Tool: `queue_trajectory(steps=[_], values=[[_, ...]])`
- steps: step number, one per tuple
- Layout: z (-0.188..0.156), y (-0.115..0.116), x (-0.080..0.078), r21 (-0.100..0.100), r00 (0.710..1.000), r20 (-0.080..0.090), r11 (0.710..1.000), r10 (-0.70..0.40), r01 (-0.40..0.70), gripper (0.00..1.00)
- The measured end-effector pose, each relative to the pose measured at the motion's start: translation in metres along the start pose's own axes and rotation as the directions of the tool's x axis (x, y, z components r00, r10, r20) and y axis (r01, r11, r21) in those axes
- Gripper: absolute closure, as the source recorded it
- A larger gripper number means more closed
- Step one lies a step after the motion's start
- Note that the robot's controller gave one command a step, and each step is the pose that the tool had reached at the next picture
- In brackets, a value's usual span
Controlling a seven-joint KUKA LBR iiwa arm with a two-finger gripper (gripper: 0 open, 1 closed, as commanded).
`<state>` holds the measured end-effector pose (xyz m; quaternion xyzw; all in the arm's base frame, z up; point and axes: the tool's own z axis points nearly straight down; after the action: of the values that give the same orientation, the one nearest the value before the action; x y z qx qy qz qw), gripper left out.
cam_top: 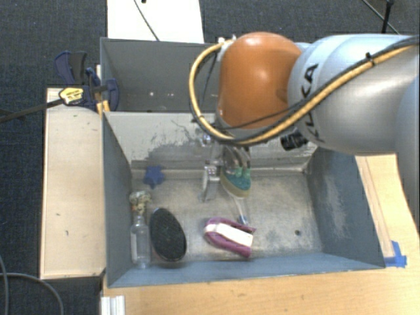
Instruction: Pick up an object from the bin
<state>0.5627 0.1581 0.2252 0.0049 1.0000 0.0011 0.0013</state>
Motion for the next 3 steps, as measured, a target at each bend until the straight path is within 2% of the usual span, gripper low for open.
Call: queue_trajectory(steps=[1,2,3], values=[[0.114,0.024,0.024,0.002,1.0,-0.009,1.0,-0.024,0.024,0.0],[0.155,0.03,0.048,0.003,0.995,-0.002,0.995,-0.099,0.099,0.0],[0.153,0.053,0.081,0.003,0.935,0.008,0.935,-0.353,0.353,0.0]])
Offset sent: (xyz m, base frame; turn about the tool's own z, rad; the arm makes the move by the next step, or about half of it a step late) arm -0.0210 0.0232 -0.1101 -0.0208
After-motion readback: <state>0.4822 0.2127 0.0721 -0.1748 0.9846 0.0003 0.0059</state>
